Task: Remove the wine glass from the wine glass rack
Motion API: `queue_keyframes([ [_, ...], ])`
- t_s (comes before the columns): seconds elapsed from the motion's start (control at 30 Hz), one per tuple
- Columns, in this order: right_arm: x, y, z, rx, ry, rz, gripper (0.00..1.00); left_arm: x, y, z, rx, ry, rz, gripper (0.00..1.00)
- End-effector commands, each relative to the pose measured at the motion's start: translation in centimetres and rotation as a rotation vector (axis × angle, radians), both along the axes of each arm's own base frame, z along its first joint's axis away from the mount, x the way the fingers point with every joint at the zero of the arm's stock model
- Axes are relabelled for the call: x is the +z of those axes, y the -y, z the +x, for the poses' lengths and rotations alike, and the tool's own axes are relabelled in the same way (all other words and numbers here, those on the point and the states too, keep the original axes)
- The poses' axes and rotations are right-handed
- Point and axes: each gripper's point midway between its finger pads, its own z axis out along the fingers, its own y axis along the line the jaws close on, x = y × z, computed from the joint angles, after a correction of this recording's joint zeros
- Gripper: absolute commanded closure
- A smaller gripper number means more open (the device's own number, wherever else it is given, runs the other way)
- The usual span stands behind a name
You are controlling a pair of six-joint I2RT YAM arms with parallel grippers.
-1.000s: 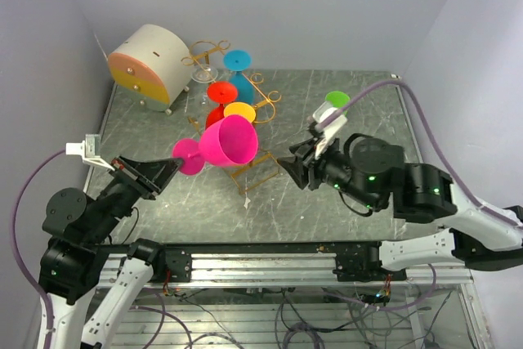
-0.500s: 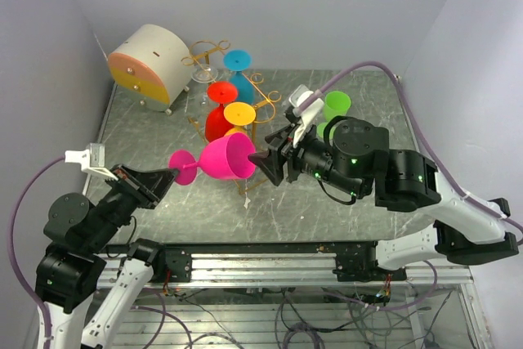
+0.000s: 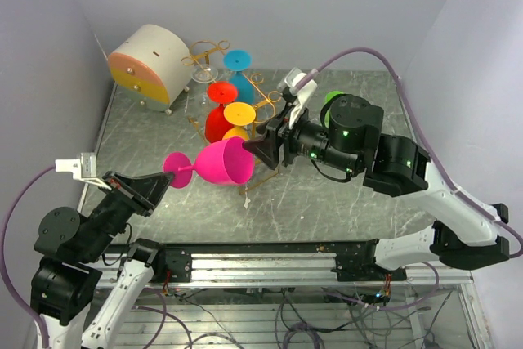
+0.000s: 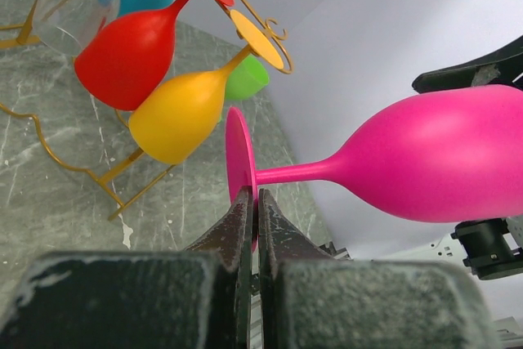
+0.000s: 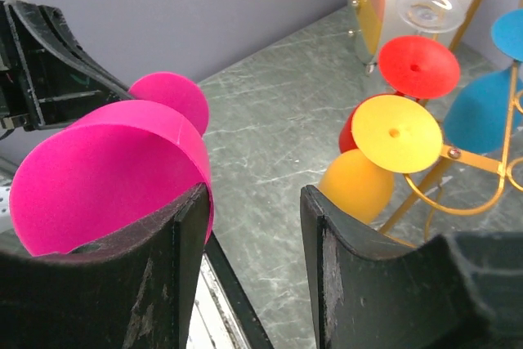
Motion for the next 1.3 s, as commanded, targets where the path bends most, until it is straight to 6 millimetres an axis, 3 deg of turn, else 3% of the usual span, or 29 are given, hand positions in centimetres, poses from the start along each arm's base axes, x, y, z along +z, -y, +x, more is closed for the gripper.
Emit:
queue_keyframes([
  [0.0, -0.3, -2.0, -0.9, 0.106, -0.025, 0.017, 0.53, 2.0, 0.1, -0.7, -0.019, 0.078, -0.004, 0.93],
  [0.17, -0.8, -2.8, -1.3, 0.153, -0.04, 0.008, 0.57, 2.3, 0.2, -0.4, -0.02, 0.081, -0.003, 0.93],
  [0.23, -0.9, -3.0, -1.2, 0.152, -0.045, 0.001, 0.69, 2.5, 0.3, -0.3, -0.026, 0.087, -0.007, 0.93],
  [0.33, -0.9, -2.8, -0.9, 0.139, -0.048, 0.001, 0.97, 2.6, 0.3, -0.1, -0.019, 0.084, -0.008, 0.93],
  [0.37, -0.8, -2.6, -0.7, 0.124, -0.046, 0.005, 1.0, 2.5, 0.2, 0.1, -0.012, 0.079, -0.008, 0.93],
  [0.53, 0.9, 0.1, 2.9, -0.047, -0.016, 0.038, 1.0, 1.6, -0.5, 1.3, 0.052, 0.024, 0.001, 0.66],
  [0.67, 4.6, 4.6, 8.3, -0.215, 0.036, 0.13, 1.0, 1.3, -1.2, 2.6, 0.11, -0.002, 0.028, 0.53],
  [0.87, 9.3, 10.0, 14.8, -0.486, 0.116, 0.205, 1.0, 1.4, -2.4, 4.2, 0.195, -0.017, 0.082, 0.52],
  [0.97, 9.8, 13.1, 19.2, -0.666, 0.122, 0.211, 1.0, 0.9, -2.8, 4.9, 0.225, -0.028, 0.124, 0.53],
  [1.07, 9.1, 18.0, 23.7, -0.9, 0.095, 0.198, 1.0, -0.6, -3.9, 5.7, 0.285, -0.071, 0.179, 0.53],
  [1.1, 8.5, 20.6, 25.5, -0.978, 0.077, 0.196, 1.0, -1.1, -4.3, 6.0, 0.306, -0.081, 0.203, 0.54],
  [1.2, 4.9, 27.8, 29.9, -1.162, -0.005, 0.161, 1.0, -2.9, -5.3, 6.6, 0.355, -0.12, 0.266, 0.54],
  [1.27, 1.5, 32.1, 32.1, -1.254, -0.083, 0.13, 1.0, -3.8, -6.0, 6.8, 0.388, -0.138, 0.298, 0.55],
])
